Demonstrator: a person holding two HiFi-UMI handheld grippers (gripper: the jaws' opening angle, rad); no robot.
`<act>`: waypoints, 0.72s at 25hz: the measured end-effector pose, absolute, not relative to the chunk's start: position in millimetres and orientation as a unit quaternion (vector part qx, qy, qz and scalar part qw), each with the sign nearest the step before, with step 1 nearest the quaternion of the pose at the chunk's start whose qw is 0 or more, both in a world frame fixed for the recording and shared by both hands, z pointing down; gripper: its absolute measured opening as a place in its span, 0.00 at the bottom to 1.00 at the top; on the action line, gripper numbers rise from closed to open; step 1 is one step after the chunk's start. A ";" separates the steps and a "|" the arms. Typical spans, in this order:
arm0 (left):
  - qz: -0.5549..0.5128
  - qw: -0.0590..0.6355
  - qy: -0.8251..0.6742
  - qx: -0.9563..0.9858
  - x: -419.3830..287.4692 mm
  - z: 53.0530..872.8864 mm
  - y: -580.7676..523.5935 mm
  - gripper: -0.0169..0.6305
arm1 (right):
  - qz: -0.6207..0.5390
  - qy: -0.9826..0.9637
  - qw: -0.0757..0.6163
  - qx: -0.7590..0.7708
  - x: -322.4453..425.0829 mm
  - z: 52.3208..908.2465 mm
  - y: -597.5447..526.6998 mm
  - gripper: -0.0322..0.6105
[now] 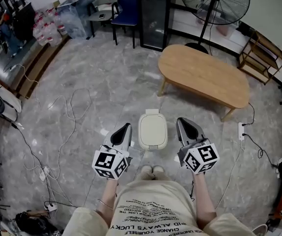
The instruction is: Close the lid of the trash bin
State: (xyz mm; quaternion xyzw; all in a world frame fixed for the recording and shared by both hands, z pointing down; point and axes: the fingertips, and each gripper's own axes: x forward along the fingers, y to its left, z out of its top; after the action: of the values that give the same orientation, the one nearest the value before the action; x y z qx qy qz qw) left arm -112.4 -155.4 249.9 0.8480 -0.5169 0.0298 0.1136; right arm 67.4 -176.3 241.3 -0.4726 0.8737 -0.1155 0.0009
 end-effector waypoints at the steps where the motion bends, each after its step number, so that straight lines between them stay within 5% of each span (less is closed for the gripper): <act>1: 0.030 0.107 -0.520 0.847 -114.5 245.9 -156.1 0.06 | -0.111 0.875 0.003 -0.472 68.2 236.9 -175.9 0.06; 18: 0.000 0.052 -0.561 0.826 -139.8 204.5 -146.8 0.06 | -0.064 0.871 0.052 -0.484 84.7 195.2 -169.9 0.06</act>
State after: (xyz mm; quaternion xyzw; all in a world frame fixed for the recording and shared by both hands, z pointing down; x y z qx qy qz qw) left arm -139.8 -146.8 204.5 0.8263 -0.5608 -0.0004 0.0522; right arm 84.7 -169.9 195.2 -0.4839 0.8712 -0.0644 0.0522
